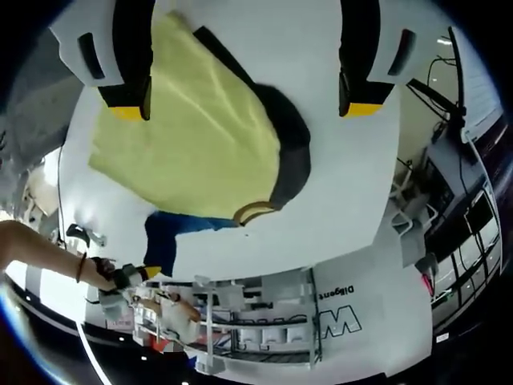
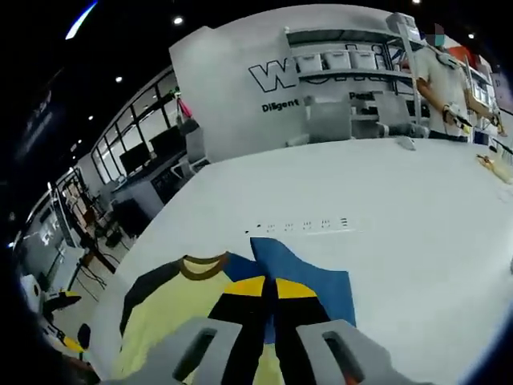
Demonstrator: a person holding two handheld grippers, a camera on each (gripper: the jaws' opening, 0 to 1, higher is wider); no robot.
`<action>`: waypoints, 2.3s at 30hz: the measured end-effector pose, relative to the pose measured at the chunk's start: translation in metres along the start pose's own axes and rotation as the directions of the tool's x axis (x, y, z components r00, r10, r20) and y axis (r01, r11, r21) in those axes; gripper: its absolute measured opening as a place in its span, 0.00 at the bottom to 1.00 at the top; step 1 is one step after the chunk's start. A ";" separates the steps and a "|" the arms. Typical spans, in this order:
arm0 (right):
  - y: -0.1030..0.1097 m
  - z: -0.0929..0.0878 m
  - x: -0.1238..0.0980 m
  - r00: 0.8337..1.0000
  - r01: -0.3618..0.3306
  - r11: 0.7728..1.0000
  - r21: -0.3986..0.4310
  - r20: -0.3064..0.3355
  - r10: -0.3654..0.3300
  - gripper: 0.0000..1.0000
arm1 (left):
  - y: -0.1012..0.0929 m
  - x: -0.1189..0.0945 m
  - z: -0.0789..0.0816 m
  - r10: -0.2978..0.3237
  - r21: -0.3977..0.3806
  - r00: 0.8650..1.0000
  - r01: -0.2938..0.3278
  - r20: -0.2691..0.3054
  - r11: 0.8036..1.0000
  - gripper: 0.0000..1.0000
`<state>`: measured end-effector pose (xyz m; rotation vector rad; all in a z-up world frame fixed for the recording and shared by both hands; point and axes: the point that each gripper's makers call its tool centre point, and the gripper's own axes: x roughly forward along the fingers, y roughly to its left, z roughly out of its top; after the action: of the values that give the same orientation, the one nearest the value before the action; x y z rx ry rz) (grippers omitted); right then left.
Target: Fold the garment on the visible template until the final outline fits inside the template.
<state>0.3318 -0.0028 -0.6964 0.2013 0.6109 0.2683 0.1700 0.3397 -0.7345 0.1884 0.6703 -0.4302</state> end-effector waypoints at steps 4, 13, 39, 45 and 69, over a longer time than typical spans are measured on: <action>0.016 0.004 0.003 0.999 -0.033 0.999 -0.006 0.003 0.033 0.00 | 0.000 0.000 0.001 -0.003 -0.003 1.000 0.003 0.007 1.000 0.99; 0.071 0.010 0.014 0.989 -0.150 0.988 -0.046 -0.022 0.149 0.00 | -0.002 0.002 0.002 -0.011 -0.002 1.000 0.011 -0.003 1.000 0.99; 0.188 -0.012 0.060 0.944 -0.320 0.946 -0.061 -0.110 0.312 0.00 | -0.003 0.003 -0.010 -0.023 0.002 0.999 0.023 -0.038 1.000 0.99; 0.213 -0.030 0.070 0.932 -0.342 0.938 -0.049 -0.146 0.332 0.00 | -0.001 0.003 -0.015 -0.016 -0.005 0.999 0.016 -0.052 1.000 0.99; 0.237 -0.133 0.129 0.881 -0.379 0.923 -0.068 -0.331 0.338 0.00 | 0.004 0.006 -0.025 -0.007 -0.008 0.998 0.006 -0.068 1.000 0.98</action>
<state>0.3103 0.2752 -0.8090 0.1443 0.8685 0.7104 0.1621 0.3487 -0.7576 0.1943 0.7398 -0.4288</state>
